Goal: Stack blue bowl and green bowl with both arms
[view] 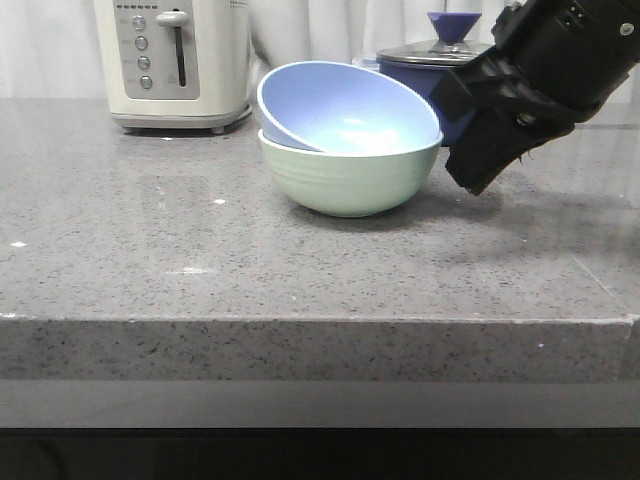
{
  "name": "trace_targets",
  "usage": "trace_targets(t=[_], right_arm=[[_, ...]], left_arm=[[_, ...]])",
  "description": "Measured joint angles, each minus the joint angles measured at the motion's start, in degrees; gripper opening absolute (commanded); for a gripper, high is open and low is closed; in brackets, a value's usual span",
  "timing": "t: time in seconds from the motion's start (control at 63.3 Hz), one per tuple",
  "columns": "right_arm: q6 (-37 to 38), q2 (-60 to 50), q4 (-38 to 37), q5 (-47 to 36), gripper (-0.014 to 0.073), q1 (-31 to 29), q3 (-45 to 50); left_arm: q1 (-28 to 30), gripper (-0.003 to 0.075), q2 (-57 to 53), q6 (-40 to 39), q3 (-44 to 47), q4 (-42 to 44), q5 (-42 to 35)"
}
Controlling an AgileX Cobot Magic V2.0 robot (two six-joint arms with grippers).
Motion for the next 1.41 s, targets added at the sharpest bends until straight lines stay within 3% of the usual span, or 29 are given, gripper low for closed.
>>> trace_targets(t=[0.3,0.695,0.869,1.027,1.169,1.295,1.406], right_arm=[[2.1,-1.5,0.1,4.2,-0.0064,0.0,0.0],[7.3,-24.2,-0.7,17.9,-0.0063,0.0,4.5],[16.3,-34.4,-6.1,21.6,-0.0062,0.0,6.9],[26.6,-41.3,-15.9,25.6,-0.0062,0.0,8.4],[29.0,-44.9,-18.9,26.3,-0.0063,0.0,8.6],[29.2,-47.2,-18.8,25.7,-0.0063,0.0,8.6],[29.2,-47.9,-18.8,25.6,-0.0063,0.0,8.6]], left_arm=[[0.0,0.0302,0.0,0.0,0.0,0.0,-0.1],[0.0,0.0302,0.0,0.0,0.0,0.0,-1.5],[0.0,0.0302,0.0,0.0,0.0,0.0,-1.7],[0.0,0.0302,0.0,0.0,0.0,0.0,-1.8],[0.0,0.0300,0.0,0.0,0.0,0.0,-2.0],[0.0,0.0252,0.0,0.0,0.0,0.0,-2.0],[0.0,0.0127,0.0,0.0,0.0,0.0,-2.0]])
